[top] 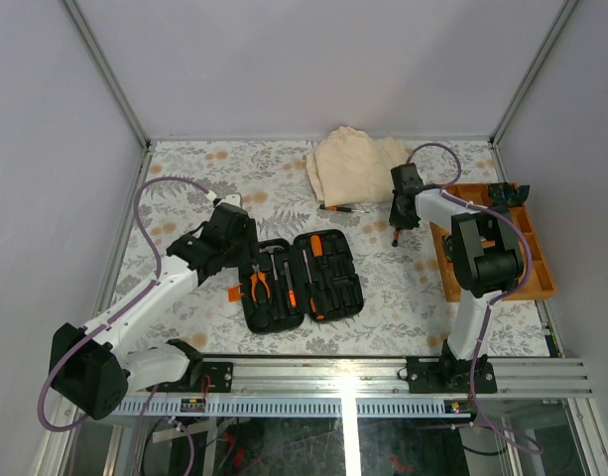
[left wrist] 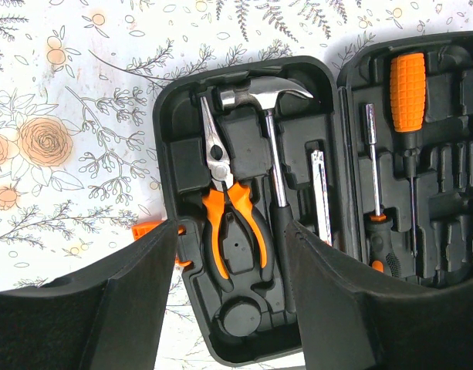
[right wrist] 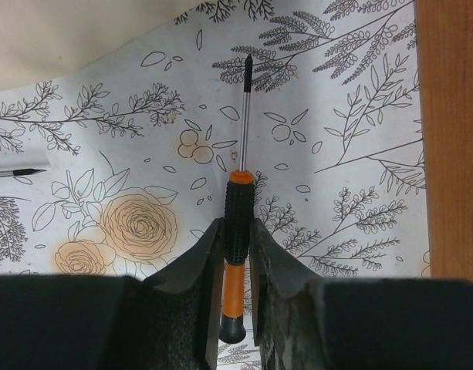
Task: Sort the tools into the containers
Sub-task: Pick up the screwdriver from the center of the board.
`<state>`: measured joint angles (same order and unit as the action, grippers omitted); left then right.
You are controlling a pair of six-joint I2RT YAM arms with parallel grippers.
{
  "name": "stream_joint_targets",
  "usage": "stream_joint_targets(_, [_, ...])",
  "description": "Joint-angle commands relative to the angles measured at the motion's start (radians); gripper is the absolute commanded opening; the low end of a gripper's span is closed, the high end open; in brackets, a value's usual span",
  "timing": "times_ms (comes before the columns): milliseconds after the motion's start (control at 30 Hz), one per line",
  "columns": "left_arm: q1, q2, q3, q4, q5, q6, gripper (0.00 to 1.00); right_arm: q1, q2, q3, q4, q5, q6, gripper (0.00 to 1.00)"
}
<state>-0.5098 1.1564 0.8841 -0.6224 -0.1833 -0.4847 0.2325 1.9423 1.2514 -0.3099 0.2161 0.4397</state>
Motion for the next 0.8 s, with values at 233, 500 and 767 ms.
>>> stream_joint_targets(233, [-0.002, -0.002, 0.0, 0.003, -0.012, -0.003, 0.57, -0.003, -0.179, -0.054, -0.001, -0.082, -0.064, 0.12])
stream_joint_targets(500, [-0.003, -0.003, 0.0, 0.001, -0.015, -0.002, 0.57, 0.06, -0.423, -0.154, 0.024, -0.214, -0.123, 0.1])
stream_joint_targets(767, [-0.002, -0.024, -0.001, 0.004, -0.016, -0.002, 0.57, 0.216, -0.596, -0.242, 0.04, -0.279, -0.097, 0.1])
